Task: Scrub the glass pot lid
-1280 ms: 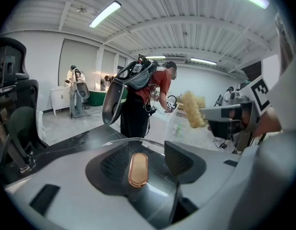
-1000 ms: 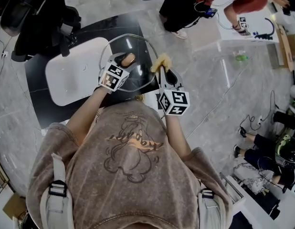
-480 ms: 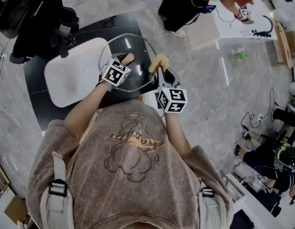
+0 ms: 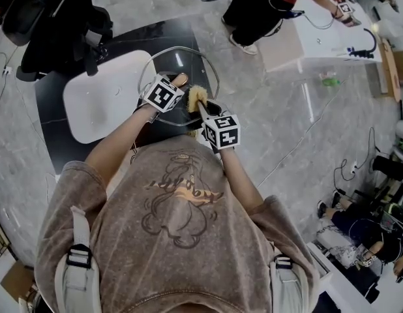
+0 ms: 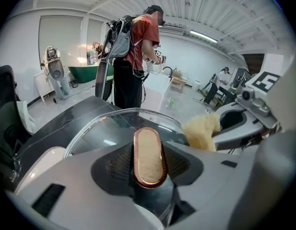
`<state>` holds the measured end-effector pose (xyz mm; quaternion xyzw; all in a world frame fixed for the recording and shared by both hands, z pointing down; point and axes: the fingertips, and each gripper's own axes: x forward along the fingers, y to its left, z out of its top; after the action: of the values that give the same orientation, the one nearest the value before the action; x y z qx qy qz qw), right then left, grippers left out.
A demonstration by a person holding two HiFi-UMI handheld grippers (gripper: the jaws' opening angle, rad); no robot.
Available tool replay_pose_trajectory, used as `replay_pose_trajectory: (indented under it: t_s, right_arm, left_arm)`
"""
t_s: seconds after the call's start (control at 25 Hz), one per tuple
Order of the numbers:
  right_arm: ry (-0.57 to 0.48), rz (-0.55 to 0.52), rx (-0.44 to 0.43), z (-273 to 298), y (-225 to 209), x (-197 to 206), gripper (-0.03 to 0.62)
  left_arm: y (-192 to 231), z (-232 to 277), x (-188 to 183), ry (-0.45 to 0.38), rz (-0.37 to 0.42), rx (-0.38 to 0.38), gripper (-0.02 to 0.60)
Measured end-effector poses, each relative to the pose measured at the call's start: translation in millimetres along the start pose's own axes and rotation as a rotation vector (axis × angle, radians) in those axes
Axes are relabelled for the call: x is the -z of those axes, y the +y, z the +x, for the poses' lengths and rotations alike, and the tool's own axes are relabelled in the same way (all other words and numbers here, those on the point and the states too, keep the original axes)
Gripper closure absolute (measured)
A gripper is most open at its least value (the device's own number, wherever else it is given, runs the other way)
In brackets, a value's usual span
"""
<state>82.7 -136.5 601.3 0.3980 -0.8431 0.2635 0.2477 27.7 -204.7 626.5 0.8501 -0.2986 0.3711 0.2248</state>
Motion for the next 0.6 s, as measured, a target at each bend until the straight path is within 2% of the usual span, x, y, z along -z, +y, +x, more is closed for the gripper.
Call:
replay_pose_trajectory:
  t_s: [0.32,0.6]
  right_arm:
    - [0.191,-0.13,-0.1,37.3,30.1,19.1,0.556]
    - [0.205,-0.088,-0.131,41.0,28.9,20.1,0.556]
  left_arm:
    - [1.1,1.2,2.4,0.049,-0.025,0.033,0.394]
    - [1.4,0.9,2.5,0.047,-0.032,0.031,0.394]
